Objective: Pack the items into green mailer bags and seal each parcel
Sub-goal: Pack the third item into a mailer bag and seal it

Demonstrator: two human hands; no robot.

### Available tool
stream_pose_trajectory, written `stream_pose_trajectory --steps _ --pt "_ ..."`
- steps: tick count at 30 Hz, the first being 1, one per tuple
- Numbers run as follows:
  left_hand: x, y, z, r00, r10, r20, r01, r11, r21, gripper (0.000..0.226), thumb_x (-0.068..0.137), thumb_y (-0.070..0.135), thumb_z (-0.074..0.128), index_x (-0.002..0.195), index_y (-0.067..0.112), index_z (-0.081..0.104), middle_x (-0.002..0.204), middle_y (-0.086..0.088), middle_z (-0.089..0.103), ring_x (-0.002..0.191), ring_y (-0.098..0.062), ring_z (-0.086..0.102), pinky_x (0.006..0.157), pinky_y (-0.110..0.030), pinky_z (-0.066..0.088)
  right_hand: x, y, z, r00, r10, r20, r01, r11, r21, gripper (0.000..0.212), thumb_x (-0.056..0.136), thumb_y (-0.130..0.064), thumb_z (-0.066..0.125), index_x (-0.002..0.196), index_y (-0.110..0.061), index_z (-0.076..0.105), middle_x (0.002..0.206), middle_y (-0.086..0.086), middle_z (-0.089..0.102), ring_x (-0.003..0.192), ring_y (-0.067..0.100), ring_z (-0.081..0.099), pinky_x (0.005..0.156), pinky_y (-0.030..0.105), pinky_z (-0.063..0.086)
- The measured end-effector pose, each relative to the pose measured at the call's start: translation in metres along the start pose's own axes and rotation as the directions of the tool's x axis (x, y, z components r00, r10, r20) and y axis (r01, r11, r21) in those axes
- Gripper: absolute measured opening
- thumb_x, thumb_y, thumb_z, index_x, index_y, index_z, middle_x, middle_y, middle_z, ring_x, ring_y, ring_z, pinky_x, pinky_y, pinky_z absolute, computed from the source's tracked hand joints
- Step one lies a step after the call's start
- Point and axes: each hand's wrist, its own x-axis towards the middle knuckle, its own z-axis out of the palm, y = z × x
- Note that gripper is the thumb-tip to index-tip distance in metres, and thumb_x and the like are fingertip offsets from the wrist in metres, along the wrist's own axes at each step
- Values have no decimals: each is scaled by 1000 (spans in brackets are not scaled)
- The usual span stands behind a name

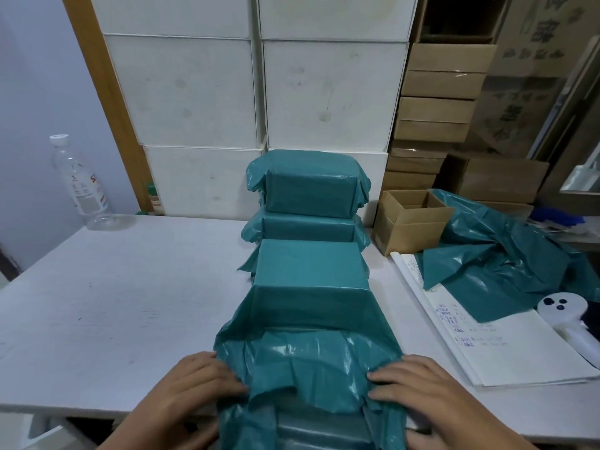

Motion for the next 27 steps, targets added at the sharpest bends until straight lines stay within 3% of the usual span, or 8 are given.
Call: stream_pose_trajectory --steps 3,5,7,9,12,16,22,27 --pt "25 -9 -4 974 -178 -139 180 984 -4 32 104 31 60 135 29 68 108 26 63 98 12 60 64 -3 41 5 3 -8 990 122 -67 -107 975 193 41 85 -14 80 121 -32 76 129 -27 70 123 0 65 106 29 45" --pt "39 -2 -13 960 -209 -186 192 975 -109 19 99 24 65 117 22 74 104 12 72 94 -7 69 68 -16 51 17 1 -20 966 228 -125 -180 932 314 20 99 -38 72 117 -29 77 120 -22 73 116 7 68 96 27 50" --pt "60 7 -26 943 -276 -187 215 932 -292 14 95 21 63 104 27 72 97 6 75 88 -16 71 73 -22 53 35 -3 -36 926 337 -171 -231 863 450 30 102 -53 63 116 -30 77 115 -15 74 111 12 69 92 25 52" --pt "81 4 -30 907 -372 -198 277 880 -386 16 105 26 59 102 35 72 99 10 75 93 -12 70 72 -16 55 55 0 -46 890 415 -190 -259 802 539 17 102 -34 68 116 -30 77 116 -13 75 112 11 69 94 23 51" --pt "115 -10 -28 833 -538 -128 414 759 -503 19 107 26 56 107 32 73 104 12 75 101 -11 68 78 -20 58 87 10 -53 819 541 -189 -317 703 637 29 102 -7 67 117 -30 76 116 -14 78 113 7 70 94 24 52" --pt "151 -23 -20 771 -632 -84 477 659 -582 25 110 10 49 109 25 69 103 16 74 97 -4 68 78 -14 52 128 24 -49 729 671 -135 -389 569 724 36 103 -4 60 107 -37 73 99 -21 77 93 -1 71 75 14 49" --pt "168 -37 -3 717 -697 -1 508 523 -684 35 102 32 42 120 24 71 121 4 76 116 -20 70 103 -49 53 154 32 -34 637 766 -86 -370 402 837 19 107 -25 60 116 -35 74 107 -18 80 103 5 74 84 24 52" --pt "173 -41 5 674 -736 -62 556 561 -613 12 107 34 60 110 30 71 103 17 77 95 -3 73 75 -17 53 157 34 -31 608 779 -155 -382 459 802 19 105 -34 64 123 -36 73 114 -20 78 103 -5 71 82 13 57"
